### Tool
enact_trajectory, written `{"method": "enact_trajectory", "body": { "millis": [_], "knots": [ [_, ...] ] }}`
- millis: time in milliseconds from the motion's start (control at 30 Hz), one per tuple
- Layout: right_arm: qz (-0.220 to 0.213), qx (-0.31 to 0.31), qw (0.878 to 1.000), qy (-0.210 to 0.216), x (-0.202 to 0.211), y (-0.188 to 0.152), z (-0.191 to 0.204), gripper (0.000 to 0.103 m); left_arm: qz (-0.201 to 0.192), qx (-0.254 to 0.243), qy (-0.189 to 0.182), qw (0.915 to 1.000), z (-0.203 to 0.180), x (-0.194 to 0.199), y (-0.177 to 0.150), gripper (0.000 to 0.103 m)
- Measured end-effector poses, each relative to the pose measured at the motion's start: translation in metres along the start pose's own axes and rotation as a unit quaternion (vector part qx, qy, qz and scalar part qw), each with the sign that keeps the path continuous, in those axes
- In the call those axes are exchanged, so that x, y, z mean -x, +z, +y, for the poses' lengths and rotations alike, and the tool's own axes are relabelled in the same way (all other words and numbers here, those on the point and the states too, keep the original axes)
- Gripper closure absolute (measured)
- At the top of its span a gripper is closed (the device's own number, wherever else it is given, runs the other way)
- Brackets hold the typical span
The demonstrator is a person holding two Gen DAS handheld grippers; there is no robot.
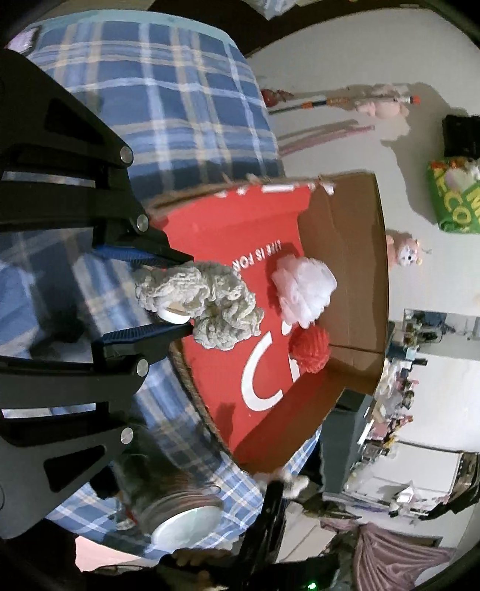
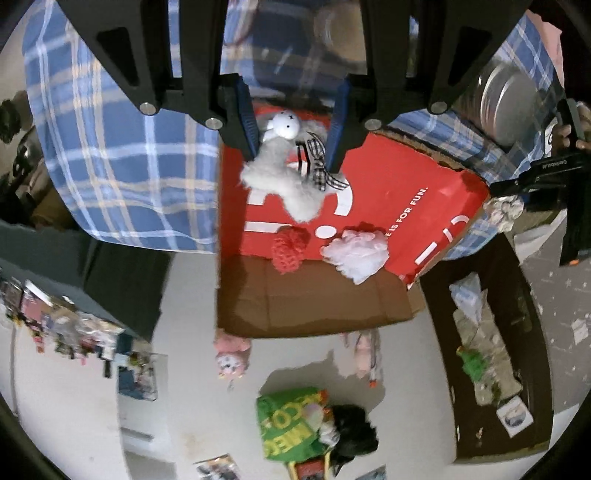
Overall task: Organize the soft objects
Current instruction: 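Lift both held items and carry them over the red-lined box, then lower the bunny and scrunchie onto the red paper and open both grippers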
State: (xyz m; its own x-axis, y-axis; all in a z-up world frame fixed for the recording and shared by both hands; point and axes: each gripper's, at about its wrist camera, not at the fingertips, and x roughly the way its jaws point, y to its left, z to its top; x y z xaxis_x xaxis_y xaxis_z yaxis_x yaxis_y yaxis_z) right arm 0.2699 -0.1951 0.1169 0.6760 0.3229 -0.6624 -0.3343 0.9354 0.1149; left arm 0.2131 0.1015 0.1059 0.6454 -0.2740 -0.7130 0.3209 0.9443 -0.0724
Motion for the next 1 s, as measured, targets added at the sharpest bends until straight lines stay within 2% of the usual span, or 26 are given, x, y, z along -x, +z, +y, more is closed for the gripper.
{"method": "enact_trajectory", "body": {
  "millis": [200, 467, 567, 733, 1000],
  "knots": [
    [0.085, 0.025, 0.996, -0.003, -0.051, 0.025, 0.010, 0.065, 0.031, -0.009, -0.012, 0.9994, -0.005, -0.033, 0.028, 0.075],
    [0.180, 0.055, 0.981, -0.035, -0.096, 0.031, 0.016, 0.065, 0.091, -0.020, 0.007, 0.9956, -0.008, -0.081, 0.040, 0.075],
    [0.204, 0.057, 0.977, -0.036, -0.104, 0.030, 0.014, 0.065, 0.111, -0.027, 0.024, 0.9931, -0.007, -0.096, 0.040, 0.075],
    [0.237, 0.060, 0.969, -0.039, -0.112, 0.028, 0.013, 0.065, 0.127, -0.020, 0.027, 0.9914, -0.001, -0.110, 0.039, 0.075],
    [0.259, 0.081, 0.961, -0.049, -0.123, 0.026, 0.019, 0.063, 0.134, -0.016, 0.031, 0.9903, 0.001, -0.119, 0.037, 0.075]
  ]
}}
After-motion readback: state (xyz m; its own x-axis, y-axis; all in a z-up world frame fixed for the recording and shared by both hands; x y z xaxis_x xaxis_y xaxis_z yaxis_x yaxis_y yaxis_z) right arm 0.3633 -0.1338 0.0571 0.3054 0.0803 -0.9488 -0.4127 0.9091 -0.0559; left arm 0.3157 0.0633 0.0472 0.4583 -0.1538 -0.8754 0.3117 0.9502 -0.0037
